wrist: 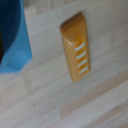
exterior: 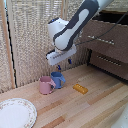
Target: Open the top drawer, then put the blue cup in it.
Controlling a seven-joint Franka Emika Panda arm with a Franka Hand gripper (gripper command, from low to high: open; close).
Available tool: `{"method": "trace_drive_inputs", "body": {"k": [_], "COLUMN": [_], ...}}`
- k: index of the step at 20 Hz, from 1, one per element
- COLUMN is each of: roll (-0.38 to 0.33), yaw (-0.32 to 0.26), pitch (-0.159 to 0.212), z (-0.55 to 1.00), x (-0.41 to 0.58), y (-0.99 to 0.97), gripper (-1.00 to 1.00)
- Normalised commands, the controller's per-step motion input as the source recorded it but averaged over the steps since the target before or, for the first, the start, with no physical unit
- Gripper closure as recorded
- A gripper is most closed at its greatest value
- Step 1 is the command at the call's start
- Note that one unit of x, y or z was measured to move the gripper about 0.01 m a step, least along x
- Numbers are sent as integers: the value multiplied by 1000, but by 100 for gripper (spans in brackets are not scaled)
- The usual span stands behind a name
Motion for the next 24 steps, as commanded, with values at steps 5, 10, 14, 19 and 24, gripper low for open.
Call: {"method": "trace_drive_inputs", "body": {"k": [5,10,14,19,24], "roll": [162,100,13,11,17], "yaw": [-162,-118,-103,-49,0], "pitch": [8,13,-9,-4,0], "z": [-338,-298,-301,-126,-41], "x": [395,69,0,-29,-9], "y": [78,-78,-91,-50,-18], "gripper": [-100,-100,100,100,100]}}
